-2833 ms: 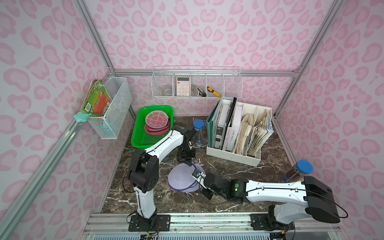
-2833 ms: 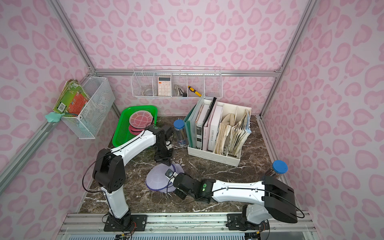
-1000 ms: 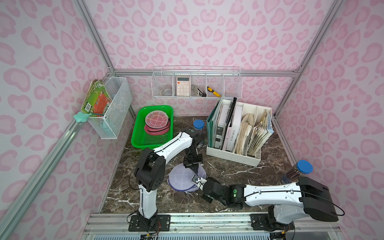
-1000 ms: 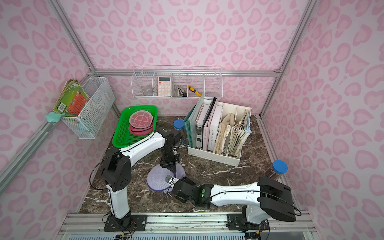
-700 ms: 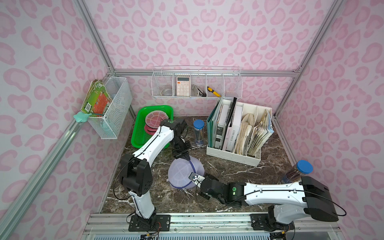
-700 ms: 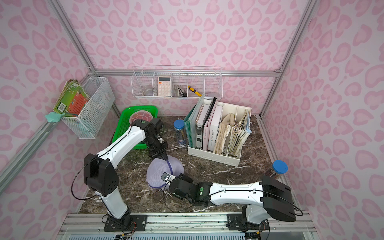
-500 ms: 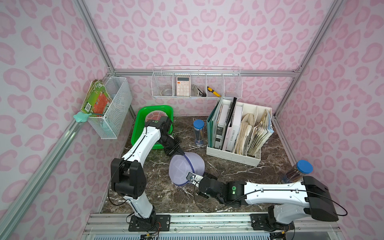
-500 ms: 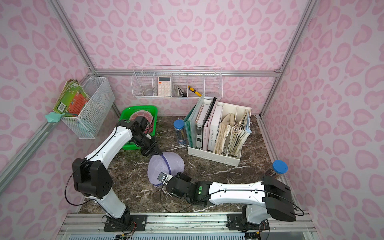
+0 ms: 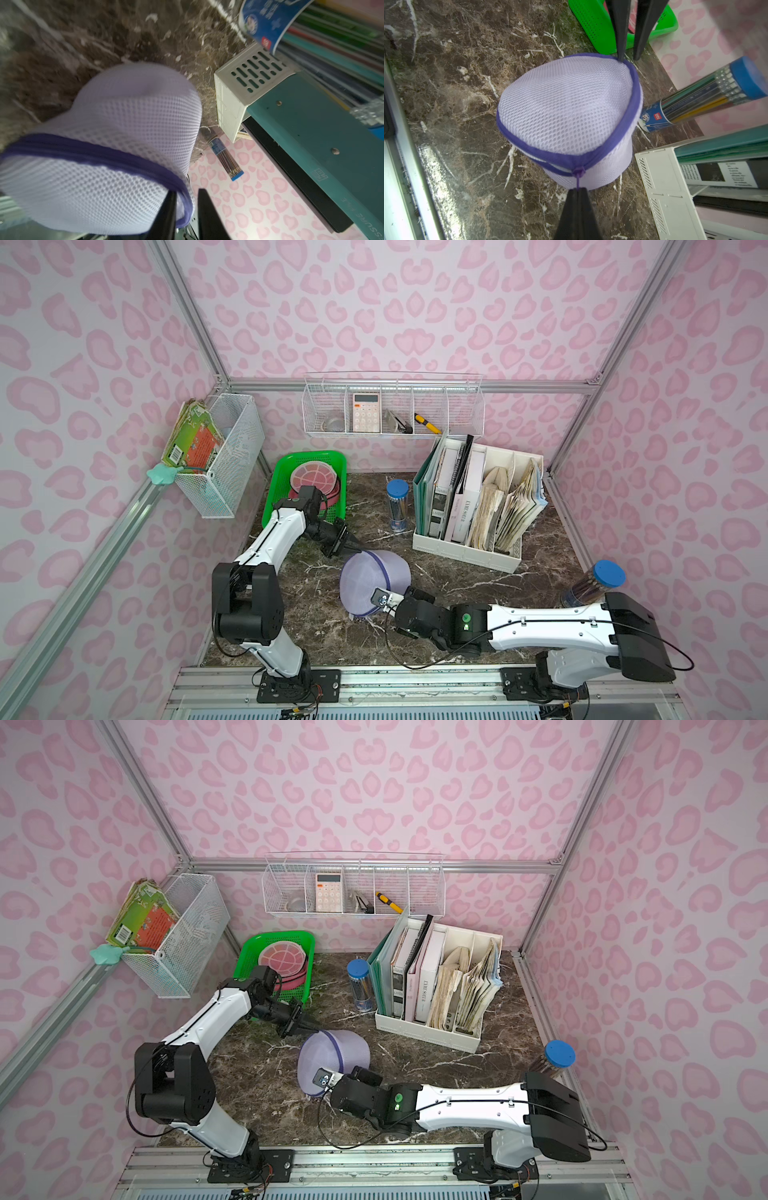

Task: Turn the laundry bag inside out
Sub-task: Zip the zipper on the laundry bag.

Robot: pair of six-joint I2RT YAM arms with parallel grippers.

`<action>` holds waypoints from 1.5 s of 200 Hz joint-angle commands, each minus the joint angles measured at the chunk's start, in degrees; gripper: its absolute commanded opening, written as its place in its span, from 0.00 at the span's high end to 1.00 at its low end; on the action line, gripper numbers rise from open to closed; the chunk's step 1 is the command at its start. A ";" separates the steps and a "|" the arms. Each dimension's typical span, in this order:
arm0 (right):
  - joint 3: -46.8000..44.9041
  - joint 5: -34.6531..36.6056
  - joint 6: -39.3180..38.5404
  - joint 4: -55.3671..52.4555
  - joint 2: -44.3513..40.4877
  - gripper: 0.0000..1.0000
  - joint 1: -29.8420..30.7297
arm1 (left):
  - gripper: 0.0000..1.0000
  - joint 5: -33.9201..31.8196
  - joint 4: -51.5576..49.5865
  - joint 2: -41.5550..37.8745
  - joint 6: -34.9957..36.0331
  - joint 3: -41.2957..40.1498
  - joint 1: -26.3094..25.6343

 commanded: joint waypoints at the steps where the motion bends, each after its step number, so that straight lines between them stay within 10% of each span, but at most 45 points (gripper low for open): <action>1: -0.36 -1.09 -1.14 0.85 -0.41 1.00 -1.18 | 0.62 -5.52 -2.96 -1.30 6.62 0.56 -1.16; 94: -1.01 -3.34 -3.60 2.19 -0.67 1.00 -2.19 | 0.50 -10.62 -12.60 -1.79 24.68 5.05 -17.45; 206: -0.76 -4.11 -3.31 2.01 -0.32 1.00 -2.00 | 0.47 -29.22 -23.90 9.05 28.94 15.30 -32.93; 225: -0.76 -4.12 -2.99 1.67 -0.32 1.00 -1.93 | 0.64 -30.61 -24.27 10.17 28.37 15.87 -33.18; 243: -1.01 -3.86 -2.56 1.40 -0.41 1.00 -1.59 | 1.00 -32.24 -24.60 10.60 27.40 16.86 -33.05; 300: -0.92 -2.83 -1.53 0.08 -0.30 1.00 0.11 | 1.00 -29.33 -24.67 9.24 23.55 19.71 -24.91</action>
